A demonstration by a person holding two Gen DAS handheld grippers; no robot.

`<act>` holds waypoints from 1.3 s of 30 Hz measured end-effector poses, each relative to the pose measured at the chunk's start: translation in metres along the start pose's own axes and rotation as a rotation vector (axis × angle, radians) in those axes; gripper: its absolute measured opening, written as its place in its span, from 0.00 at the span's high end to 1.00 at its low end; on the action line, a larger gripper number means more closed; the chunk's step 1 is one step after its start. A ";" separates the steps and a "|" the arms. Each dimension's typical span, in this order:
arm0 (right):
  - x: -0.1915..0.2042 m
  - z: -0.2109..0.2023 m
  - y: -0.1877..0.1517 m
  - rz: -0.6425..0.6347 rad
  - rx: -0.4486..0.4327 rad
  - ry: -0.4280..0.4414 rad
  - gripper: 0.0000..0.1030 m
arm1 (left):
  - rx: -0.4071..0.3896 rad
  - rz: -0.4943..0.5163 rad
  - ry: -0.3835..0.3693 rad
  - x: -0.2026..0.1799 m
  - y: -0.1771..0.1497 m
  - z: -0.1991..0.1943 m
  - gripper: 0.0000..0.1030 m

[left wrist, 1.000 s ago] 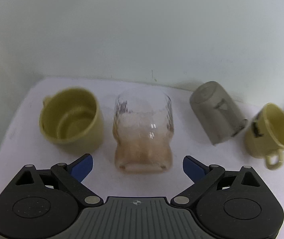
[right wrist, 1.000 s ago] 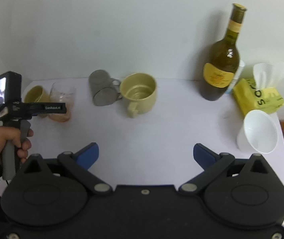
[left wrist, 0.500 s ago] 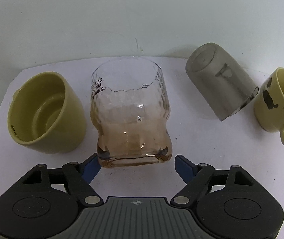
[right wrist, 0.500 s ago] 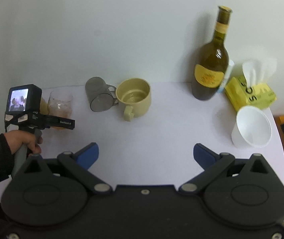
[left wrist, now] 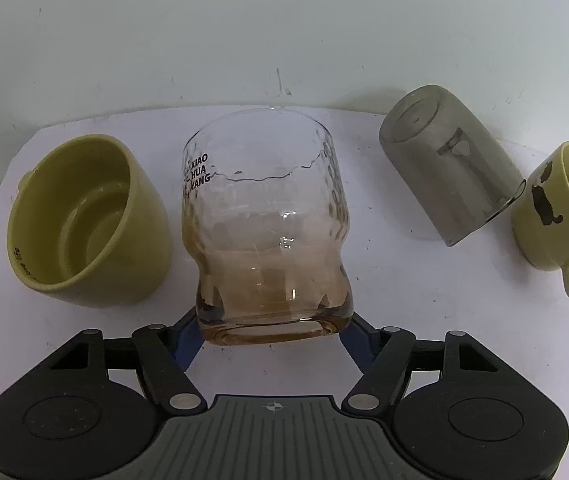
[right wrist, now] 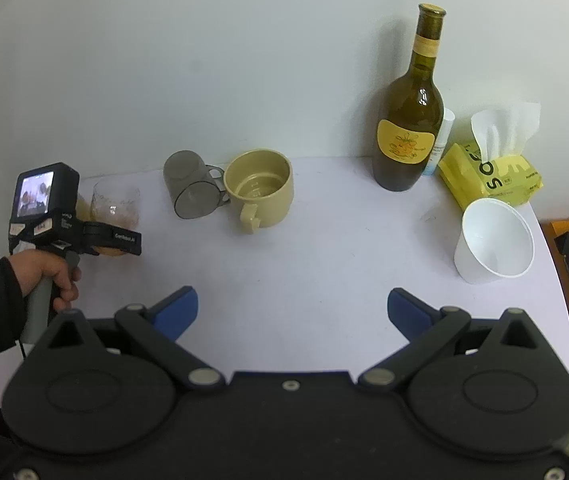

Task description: Flip cup upright

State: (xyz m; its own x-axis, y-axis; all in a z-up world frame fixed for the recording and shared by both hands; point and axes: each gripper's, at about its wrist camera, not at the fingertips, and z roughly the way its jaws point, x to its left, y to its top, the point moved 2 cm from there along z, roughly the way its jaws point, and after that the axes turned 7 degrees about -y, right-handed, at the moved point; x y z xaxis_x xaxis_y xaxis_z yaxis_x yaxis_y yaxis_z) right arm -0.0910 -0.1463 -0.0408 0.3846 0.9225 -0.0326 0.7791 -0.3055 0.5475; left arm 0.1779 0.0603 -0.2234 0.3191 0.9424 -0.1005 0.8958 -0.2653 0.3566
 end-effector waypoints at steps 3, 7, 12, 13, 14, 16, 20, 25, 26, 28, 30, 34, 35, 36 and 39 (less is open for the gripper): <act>-0.002 -0.001 0.002 -0.010 -0.007 0.003 0.01 | -0.006 0.004 0.007 0.000 -0.004 -0.001 0.36; -0.005 -0.001 0.000 -0.019 -0.006 0.007 0.01 | -0.017 0.043 0.031 -0.009 -0.012 -0.004 0.37; -0.007 -0.001 -0.004 -0.020 0.007 0.014 0.01 | -0.021 0.064 0.015 -0.025 -0.030 -0.012 0.37; -0.008 -0.001 -0.005 -0.018 0.009 0.016 0.01 | -0.024 0.069 0.012 -0.031 -0.037 -0.015 0.37; -0.008 -0.001 -0.006 -0.016 0.011 0.017 0.01 | -0.025 0.070 0.009 -0.033 -0.040 -0.016 0.37; -0.007 -0.001 -0.007 -0.013 0.016 0.026 0.01 | -0.024 0.074 -0.010 -0.045 -0.055 -0.024 0.37; -0.002 -0.002 -0.010 -0.026 0.017 0.039 0.01 | 0.001 0.074 -0.036 -0.065 -0.084 -0.031 0.36; 0.005 -0.003 -0.016 -0.048 0.035 0.047 0.01 | -0.006 0.117 -0.055 -0.079 -0.104 -0.034 0.28; 0.008 -0.002 -0.018 -0.057 0.045 0.043 0.01 | -0.010 0.120 -0.062 -0.079 -0.105 -0.036 0.24; 0.012 -0.001 -0.018 -0.065 0.056 0.045 0.01 | -0.037 0.116 -0.124 -0.078 -0.111 -0.049 0.19; 0.019 0.004 -0.019 -0.070 0.072 0.047 0.01 | -0.051 0.111 -0.162 -0.075 -0.113 -0.061 0.18; 0.039 0.017 -0.019 -0.094 0.108 0.053 0.01 | -0.091 0.066 -0.205 -0.046 -0.121 -0.098 0.18; 0.043 0.019 -0.019 -0.098 0.112 0.056 0.01 | -0.100 0.056 -0.204 -0.042 -0.121 -0.104 0.17; 0.051 0.026 -0.020 -0.111 0.122 0.062 0.01 | -0.129 0.028 -0.198 -0.026 -0.121 -0.118 0.17; 0.074 0.047 -0.023 -0.147 0.147 0.065 0.01 | -0.198 -0.045 -0.167 0.019 -0.123 -0.151 0.12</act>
State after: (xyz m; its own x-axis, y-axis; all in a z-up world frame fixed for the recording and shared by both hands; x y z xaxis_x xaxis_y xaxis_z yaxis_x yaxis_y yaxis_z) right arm -0.0572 -0.0820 -0.0948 0.2327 0.9715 -0.0460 0.8900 -0.1936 0.4129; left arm 0.0273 0.1415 -0.1284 0.3412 0.9014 -0.2666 0.8377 -0.1629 0.5213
